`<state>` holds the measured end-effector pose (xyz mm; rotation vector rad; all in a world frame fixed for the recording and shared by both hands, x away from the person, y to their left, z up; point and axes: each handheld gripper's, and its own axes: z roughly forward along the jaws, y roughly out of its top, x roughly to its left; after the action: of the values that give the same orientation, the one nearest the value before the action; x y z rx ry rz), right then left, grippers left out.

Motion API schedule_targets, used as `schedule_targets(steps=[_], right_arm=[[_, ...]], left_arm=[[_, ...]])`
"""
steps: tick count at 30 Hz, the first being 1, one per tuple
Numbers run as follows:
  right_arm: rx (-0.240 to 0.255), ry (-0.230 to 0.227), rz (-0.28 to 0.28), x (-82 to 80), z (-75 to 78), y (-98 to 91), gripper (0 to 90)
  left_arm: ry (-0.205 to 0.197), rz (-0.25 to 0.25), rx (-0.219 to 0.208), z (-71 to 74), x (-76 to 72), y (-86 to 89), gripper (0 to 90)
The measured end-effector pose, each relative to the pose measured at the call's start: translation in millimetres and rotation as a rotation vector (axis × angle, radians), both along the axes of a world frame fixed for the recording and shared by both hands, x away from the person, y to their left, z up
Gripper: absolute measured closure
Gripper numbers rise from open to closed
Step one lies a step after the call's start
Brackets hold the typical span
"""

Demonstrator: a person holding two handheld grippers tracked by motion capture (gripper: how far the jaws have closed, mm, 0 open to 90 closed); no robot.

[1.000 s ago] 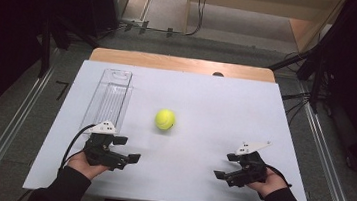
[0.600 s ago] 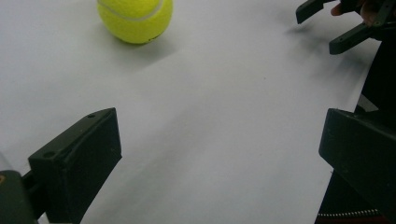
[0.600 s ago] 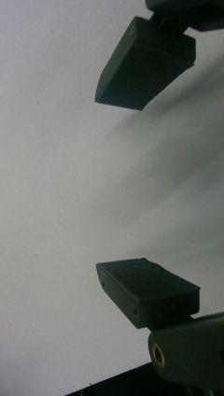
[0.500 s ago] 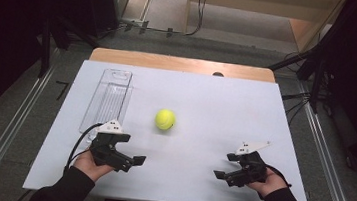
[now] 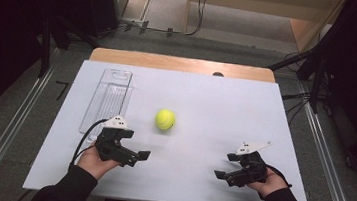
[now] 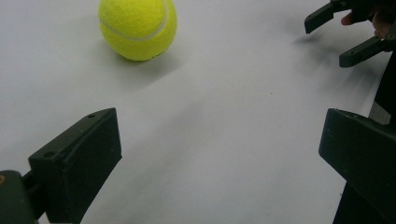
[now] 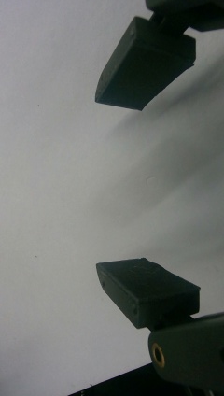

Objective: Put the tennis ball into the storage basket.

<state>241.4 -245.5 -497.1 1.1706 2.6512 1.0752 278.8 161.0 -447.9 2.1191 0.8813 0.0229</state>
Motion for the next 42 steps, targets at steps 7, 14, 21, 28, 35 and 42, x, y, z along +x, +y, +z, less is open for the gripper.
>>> schedule_targets(steps=[7, 14, 21, 28, 35, 42], right_arm=[[-0.001, 0.002, -0.001, -0.1, 0.1, 0.3, 14.8], [-0.001, 0.003, -0.001, -0.1, 0.0, 0.7, 14.8], [-0.001, 0.003, 0.0, -0.2, 0.1, 0.6, 14.8], [0.0, -0.001, 0.005, -0.4, 0.2, 0.6, 14.8], [0.001, 0.0, 0.006, -0.6, 0.3, 0.6, 14.8], [-0.002, 0.002, 0.01, -1.0, 0.5, 1.9, 14.7]], left_arm=[[-0.002, 0.005, -0.003, 1.8, 3.9, -3.0, 0.0], [-0.012, 0.02, 0.038, 4.2, 9.2, -11.1, 0.0], [0.006, 0.012, 0.034, 5.2, 15.9, -16.0, 0.0], [0.008, 0.01, 0.038, 6.0, 23.0, -21.0, 0.0], [0.012, 0.008, 0.047, 7.3, 30.1, -24.3, 0.0], [0.011, 0.017, 0.041, 9.5, 37.8, -27.3, 0.0]])
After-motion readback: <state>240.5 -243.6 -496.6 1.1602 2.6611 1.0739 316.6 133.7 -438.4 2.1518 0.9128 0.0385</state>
